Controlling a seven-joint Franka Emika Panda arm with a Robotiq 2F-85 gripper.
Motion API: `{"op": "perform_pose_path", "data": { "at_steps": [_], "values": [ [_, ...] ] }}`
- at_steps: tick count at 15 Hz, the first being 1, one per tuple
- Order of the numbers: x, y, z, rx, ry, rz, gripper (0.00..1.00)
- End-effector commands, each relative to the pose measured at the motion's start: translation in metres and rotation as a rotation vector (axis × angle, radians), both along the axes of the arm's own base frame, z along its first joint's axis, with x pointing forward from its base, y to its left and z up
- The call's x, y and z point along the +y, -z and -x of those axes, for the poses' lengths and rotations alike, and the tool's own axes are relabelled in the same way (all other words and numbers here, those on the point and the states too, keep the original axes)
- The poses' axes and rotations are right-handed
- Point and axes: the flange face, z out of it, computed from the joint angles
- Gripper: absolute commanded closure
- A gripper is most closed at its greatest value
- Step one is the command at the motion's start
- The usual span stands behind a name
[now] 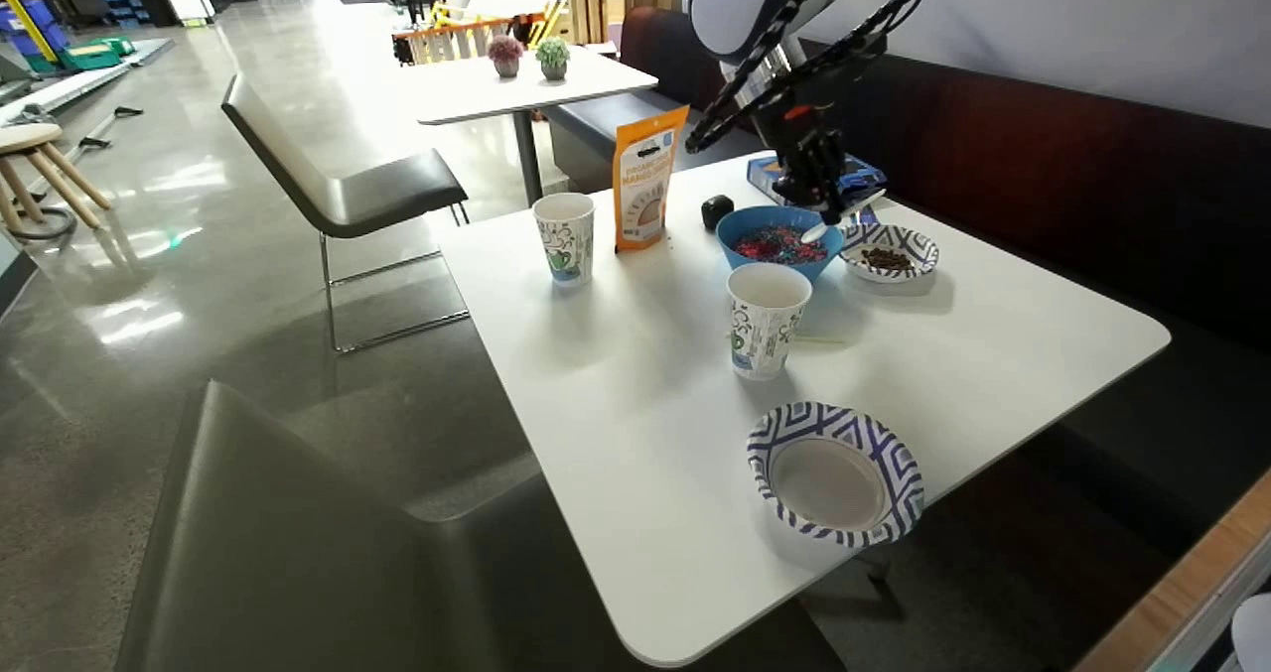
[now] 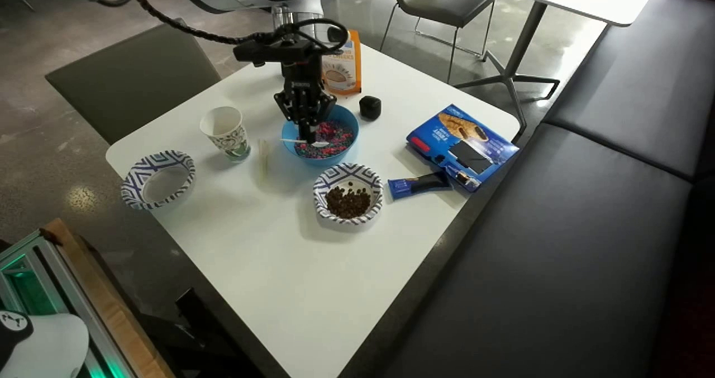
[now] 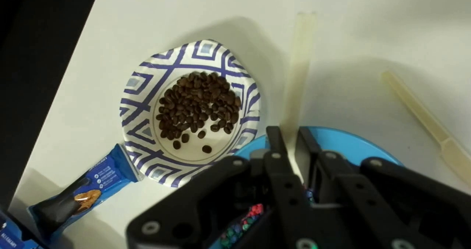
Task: Put some of the contents of the blue bowl into the paper cup next to the orange packet using the plastic spoon
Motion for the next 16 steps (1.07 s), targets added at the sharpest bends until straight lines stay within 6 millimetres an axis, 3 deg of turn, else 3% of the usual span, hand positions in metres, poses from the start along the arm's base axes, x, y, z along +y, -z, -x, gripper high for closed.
{"op": "perform_pose_path", "data": {
  "at_steps": [1,7,10,16],
  "values": [
    [0.003,0.019,-0.016,0.054,0.007,0.031,0.96],
    [0.010,0.042,-0.038,0.046,0.002,0.002,0.96],
    [0.013,0.055,-0.040,0.051,-0.008,-0.049,0.96],
    [-0.010,0.060,-0.035,0.041,-0.083,-0.177,0.96]
  ]
}}
